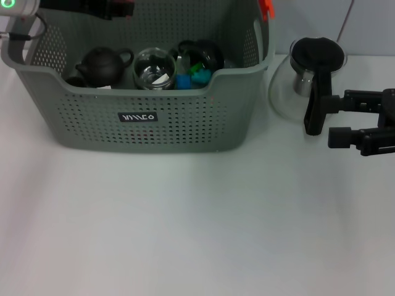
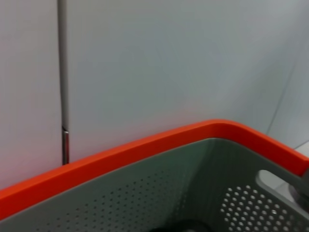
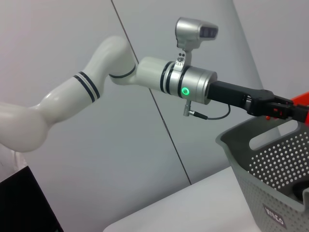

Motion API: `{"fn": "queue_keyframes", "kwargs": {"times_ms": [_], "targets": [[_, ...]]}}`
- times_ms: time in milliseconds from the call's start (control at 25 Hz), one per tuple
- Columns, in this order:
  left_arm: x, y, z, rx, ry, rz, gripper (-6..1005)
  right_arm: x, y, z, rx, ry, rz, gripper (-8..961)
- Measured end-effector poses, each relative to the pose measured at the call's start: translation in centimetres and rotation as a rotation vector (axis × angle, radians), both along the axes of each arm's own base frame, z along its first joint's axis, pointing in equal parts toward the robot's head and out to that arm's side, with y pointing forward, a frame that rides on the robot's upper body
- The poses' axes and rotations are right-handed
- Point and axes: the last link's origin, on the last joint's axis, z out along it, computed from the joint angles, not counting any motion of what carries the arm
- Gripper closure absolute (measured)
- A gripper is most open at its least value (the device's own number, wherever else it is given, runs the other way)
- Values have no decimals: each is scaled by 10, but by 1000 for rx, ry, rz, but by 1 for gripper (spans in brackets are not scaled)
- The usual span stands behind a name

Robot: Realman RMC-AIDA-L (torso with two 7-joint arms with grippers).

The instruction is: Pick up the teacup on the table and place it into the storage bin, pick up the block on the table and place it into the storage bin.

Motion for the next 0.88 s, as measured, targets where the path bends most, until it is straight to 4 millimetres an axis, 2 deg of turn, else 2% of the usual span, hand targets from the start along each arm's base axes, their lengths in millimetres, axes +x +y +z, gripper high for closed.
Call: {"fn": "queue_keyframes", "kwargs": {"times_ms": [120, 360, 520, 640, 800, 880], "targets": [[0, 2, -5, 13, 13, 1, 744, -1, 1, 1, 1, -3, 2, 28], [-1, 0, -5, 4, 15, 1, 526, -2, 2, 3, 3, -7, 7, 28], [2, -9, -3, -20, 9, -19, 442, -2, 2, 3, 8, -5, 14, 28], [10, -27, 0, -75, -32, -83, 380, -2, 2, 3, 12, -3, 17, 28], [21, -68, 5, -135, -143, -280, 296, -3, 2, 2, 19, -1, 29, 29], [21, -86, 6, -159, -181, -367, 218, -3, 2, 2, 28, 0, 41, 29]]}}
